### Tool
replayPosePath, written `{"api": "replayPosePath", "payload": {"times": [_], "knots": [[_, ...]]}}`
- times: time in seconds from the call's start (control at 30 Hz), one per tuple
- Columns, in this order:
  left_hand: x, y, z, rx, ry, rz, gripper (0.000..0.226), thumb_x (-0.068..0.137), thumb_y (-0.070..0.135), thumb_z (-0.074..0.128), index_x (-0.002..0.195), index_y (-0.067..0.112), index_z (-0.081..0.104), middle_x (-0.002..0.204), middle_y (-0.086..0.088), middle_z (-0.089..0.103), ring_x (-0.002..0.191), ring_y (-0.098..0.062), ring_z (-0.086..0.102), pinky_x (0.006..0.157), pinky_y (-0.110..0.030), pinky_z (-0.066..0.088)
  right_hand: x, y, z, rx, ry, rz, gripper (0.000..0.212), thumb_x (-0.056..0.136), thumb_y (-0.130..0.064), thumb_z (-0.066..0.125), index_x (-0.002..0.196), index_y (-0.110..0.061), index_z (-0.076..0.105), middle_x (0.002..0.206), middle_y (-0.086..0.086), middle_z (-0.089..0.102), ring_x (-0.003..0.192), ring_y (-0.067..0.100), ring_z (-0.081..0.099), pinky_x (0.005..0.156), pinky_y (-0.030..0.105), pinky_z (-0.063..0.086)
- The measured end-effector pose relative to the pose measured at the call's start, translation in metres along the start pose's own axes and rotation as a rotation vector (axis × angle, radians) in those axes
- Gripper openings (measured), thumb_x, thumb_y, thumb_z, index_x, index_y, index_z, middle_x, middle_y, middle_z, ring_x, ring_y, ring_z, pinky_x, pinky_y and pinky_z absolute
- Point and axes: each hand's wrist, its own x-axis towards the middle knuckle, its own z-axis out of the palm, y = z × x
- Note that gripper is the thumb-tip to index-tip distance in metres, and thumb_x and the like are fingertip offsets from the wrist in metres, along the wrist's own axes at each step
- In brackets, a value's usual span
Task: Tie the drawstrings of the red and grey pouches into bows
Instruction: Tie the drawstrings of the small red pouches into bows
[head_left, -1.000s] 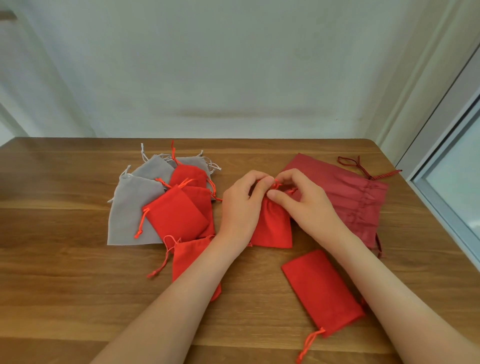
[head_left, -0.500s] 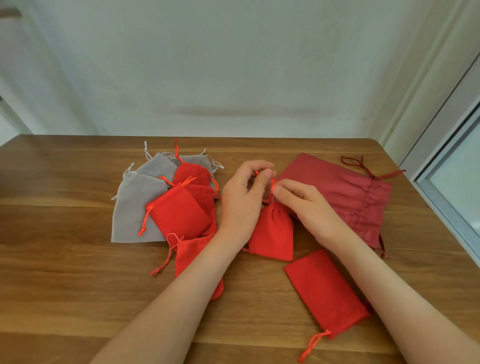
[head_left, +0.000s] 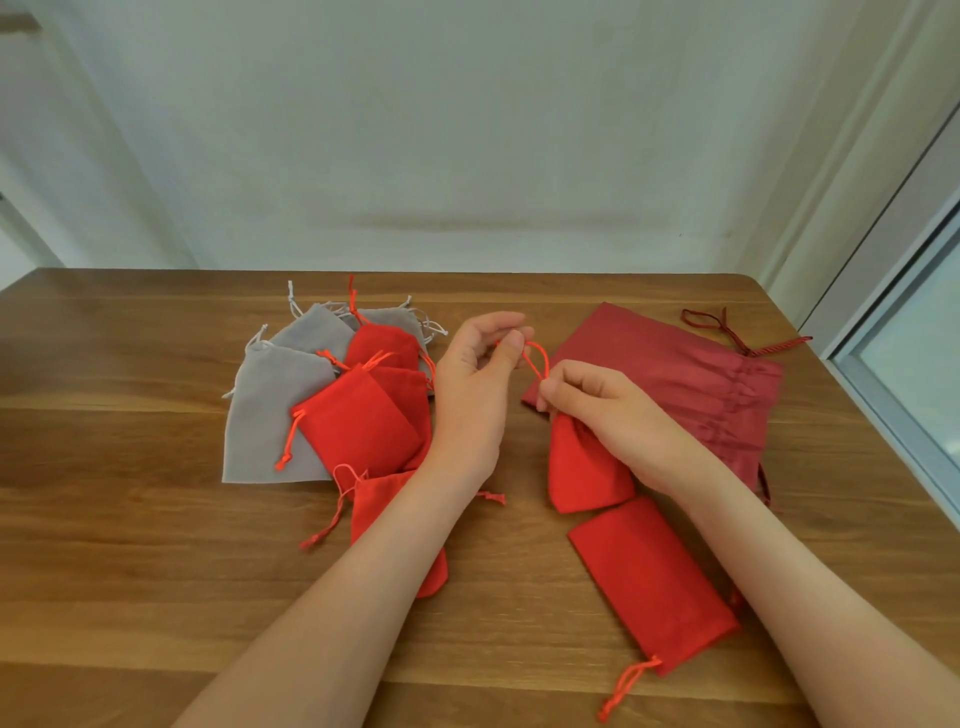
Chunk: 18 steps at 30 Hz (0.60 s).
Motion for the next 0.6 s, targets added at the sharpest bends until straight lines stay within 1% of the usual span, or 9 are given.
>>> {"api": "replayPosePath", "payload": {"times": [0.07, 0.13, 0.17, 0.23, 0.3, 0.37, 0.43, 0.5, 0.6], "knots": [[0.0018, -0.0003, 0.0005, -0.046, 0.019, -0.036, 0.021, 0.09, -0.006, 0.054, 0.094, 0.013, 0.062, 0.088, -0.003, 0.067, 0.078, -0.007, 0.06, 0.074, -0.019, 0.047, 0.0012, 0.002, -0.0003, -0.024, 0.008, 0.016, 0.016, 0.09, -0.027, 0.056, 0.076, -0.021, 0.063, 0.077, 0.004, 0.058, 0.076, 0.016, 0.047, 0.076, 0.033, 0.034], [0.0032, 0.0002, 0.001, -0.112, 0.033, -0.071, 0.021, 0.089, -0.008, 0.053, 0.094, 0.011, 0.061, 0.085, -0.004, 0.065, 0.073, -0.007, 0.059, 0.072, -0.018, 0.047, 0.0013, 0.0019, -0.0012, -0.056, 0.013, 0.033, 0.014, 0.087, -0.031, 0.058, 0.081, -0.02, 0.064, 0.082, 0.014, 0.063, 0.077, 0.016, 0.048, 0.077, 0.032, 0.035], [0.0034, 0.0012, 0.0013, -0.152, 0.039, -0.091, 0.021, 0.089, -0.009, 0.052, 0.094, 0.01, 0.061, 0.084, -0.005, 0.065, 0.07, -0.007, 0.059, 0.071, -0.018, 0.047, 0.0011, 0.0016, -0.0022, -0.077, 0.013, 0.032, 0.013, 0.089, -0.029, 0.059, 0.082, -0.02, 0.065, 0.083, 0.014, 0.065, 0.076, 0.014, 0.049, 0.077, 0.031, 0.037], [0.0046, 0.0029, 0.0012, -0.223, 0.059, -0.126, 0.021, 0.089, -0.01, 0.051, 0.094, 0.009, 0.06, 0.083, -0.004, 0.064, 0.069, -0.007, 0.059, 0.07, -0.018, 0.048, 0.0007, 0.0005, -0.0034, -0.093, 0.025, 0.025, 0.013, 0.093, -0.021, 0.058, 0.083, -0.017, 0.066, 0.079, 0.002, 0.067, 0.074, 0.008, 0.052, 0.077, 0.027, 0.038], [0.0049, 0.0042, 0.0007, -0.245, 0.082, -0.144, 0.022, 0.089, -0.01, 0.051, 0.094, 0.009, 0.06, 0.083, -0.003, 0.064, 0.071, -0.007, 0.06, 0.071, -0.019, 0.049, 0.0016, -0.0002, -0.0038, -0.104, 0.056, 0.01, 0.013, 0.093, -0.016, 0.058, 0.083, -0.015, 0.066, 0.072, -0.012, 0.066, 0.07, 0.0, 0.053, 0.072, 0.017, 0.039], [0.0036, 0.0028, -0.0013, -0.056, 0.095, -0.051, 0.023, 0.089, -0.009, 0.053, 0.092, 0.013, 0.06, 0.084, -0.001, 0.063, 0.075, -0.006, 0.061, 0.075, -0.02, 0.048, 0.0022, -0.0002, -0.0032, -0.136, 0.101, -0.015, 0.014, 0.093, -0.015, 0.058, 0.081, -0.018, 0.065, 0.063, -0.02, 0.063, 0.061, -0.008, 0.05, 0.063, 0.009, 0.035], [0.0013, 0.0, -0.0043, 0.348, 0.066, 0.142, 0.025, 0.088, -0.003, 0.055, 0.09, 0.02, 0.064, 0.088, 0.002, 0.064, 0.081, -0.001, 0.058, 0.079, -0.016, 0.043, 0.0019, 0.0006, -0.0028, -0.163, 0.149, -0.044, 0.014, 0.092, -0.014, 0.058, 0.08, -0.018, 0.063, 0.056, -0.021, 0.057, 0.054, -0.005, 0.046, 0.058, 0.011, 0.032], [-0.0013, -0.0013, -0.0062, 0.618, 0.008, 0.321, 0.024, 0.089, 0.0, 0.054, 0.093, 0.019, 0.069, 0.093, 0.003, 0.062, 0.084, 0.006, 0.054, 0.079, -0.007, 0.036, 0.0013, 0.0013, -0.0032, -0.18, 0.211, -0.088, 0.013, 0.091, -0.013, 0.059, 0.08, -0.017, 0.064, 0.061, -0.015, 0.057, 0.06, -0.002, 0.045, 0.061, 0.018, 0.033], [-0.0008, -0.0011, -0.0075, 0.714, -0.108, 0.429, 0.024, 0.09, 0.007, 0.05, 0.101, 0.009, 0.071, 0.094, -0.004, 0.061, 0.085, -0.001, 0.054, 0.078, -0.004, 0.036, 0.0015, 0.0009, -0.0054, -0.201, 0.333, -0.145, 0.011, 0.09, -0.014, 0.061, 0.082, -0.019, 0.066, 0.08, -0.006, 0.062, 0.077, 0.01, 0.052, 0.074, 0.029, 0.037]]}}
